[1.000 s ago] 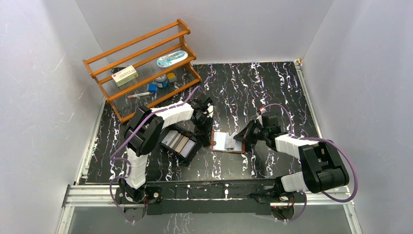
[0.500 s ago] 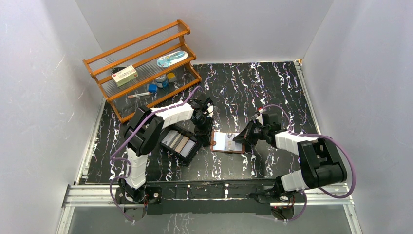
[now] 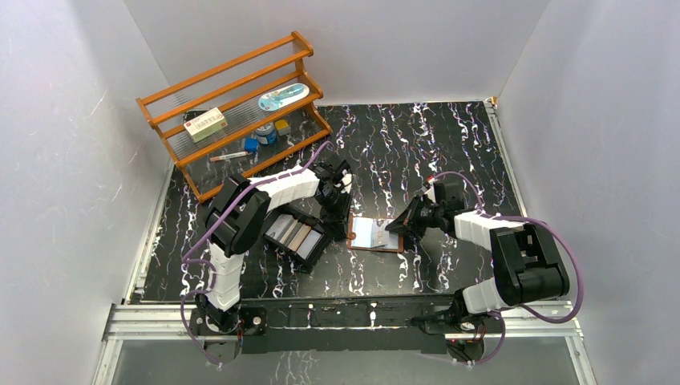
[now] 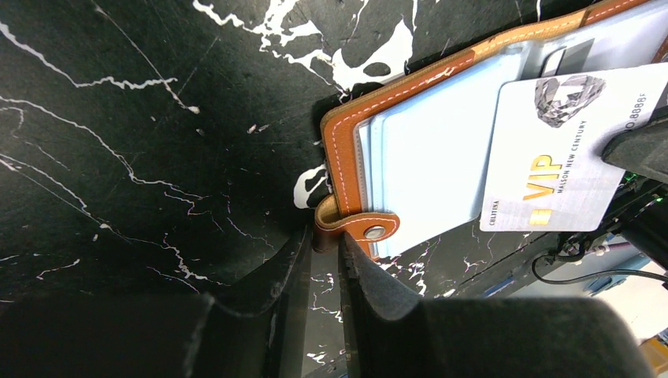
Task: Put the credit cards into the card holder
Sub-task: Insert the credit card into the card holder.
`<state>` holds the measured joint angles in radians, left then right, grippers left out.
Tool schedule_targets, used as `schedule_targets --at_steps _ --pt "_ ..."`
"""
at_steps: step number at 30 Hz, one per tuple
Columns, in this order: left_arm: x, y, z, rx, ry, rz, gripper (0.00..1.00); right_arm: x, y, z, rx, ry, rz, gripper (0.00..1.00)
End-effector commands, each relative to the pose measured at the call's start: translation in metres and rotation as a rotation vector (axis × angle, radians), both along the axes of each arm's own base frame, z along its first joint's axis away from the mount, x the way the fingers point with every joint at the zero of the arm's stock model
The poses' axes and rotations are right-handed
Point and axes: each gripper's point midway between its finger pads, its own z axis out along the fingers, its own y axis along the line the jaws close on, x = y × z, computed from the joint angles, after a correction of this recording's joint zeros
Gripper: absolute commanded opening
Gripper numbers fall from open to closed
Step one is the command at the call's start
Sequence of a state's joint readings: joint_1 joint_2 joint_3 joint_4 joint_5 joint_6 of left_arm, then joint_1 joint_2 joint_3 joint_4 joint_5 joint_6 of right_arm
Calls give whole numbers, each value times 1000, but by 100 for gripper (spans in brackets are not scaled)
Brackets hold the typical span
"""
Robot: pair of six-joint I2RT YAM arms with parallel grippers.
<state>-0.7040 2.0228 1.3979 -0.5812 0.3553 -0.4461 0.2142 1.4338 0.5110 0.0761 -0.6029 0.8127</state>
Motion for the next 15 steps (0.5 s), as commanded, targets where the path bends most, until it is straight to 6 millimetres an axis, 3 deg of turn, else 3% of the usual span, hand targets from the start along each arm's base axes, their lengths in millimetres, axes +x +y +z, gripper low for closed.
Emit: schedule_targets --at_steps 1,4,5,6,15 --pt "-7 10 -8 63 22 -13 19 10 -4 11 -15 -6 -22 0" --pt "-7 10 -9 65 23 -11 19 8 -2 13 2 -1 -8 0" --pt "-7 10 -9 65 22 -11 19 8 -12 0 -133 -297 255 23" --pt "-7 10 -9 65 22 -11 19 7 -12 0 -131 -307 267 0" --pt "-7 11 -7 64 20 -10 19 9 -11 0 -135 -327 296 0"
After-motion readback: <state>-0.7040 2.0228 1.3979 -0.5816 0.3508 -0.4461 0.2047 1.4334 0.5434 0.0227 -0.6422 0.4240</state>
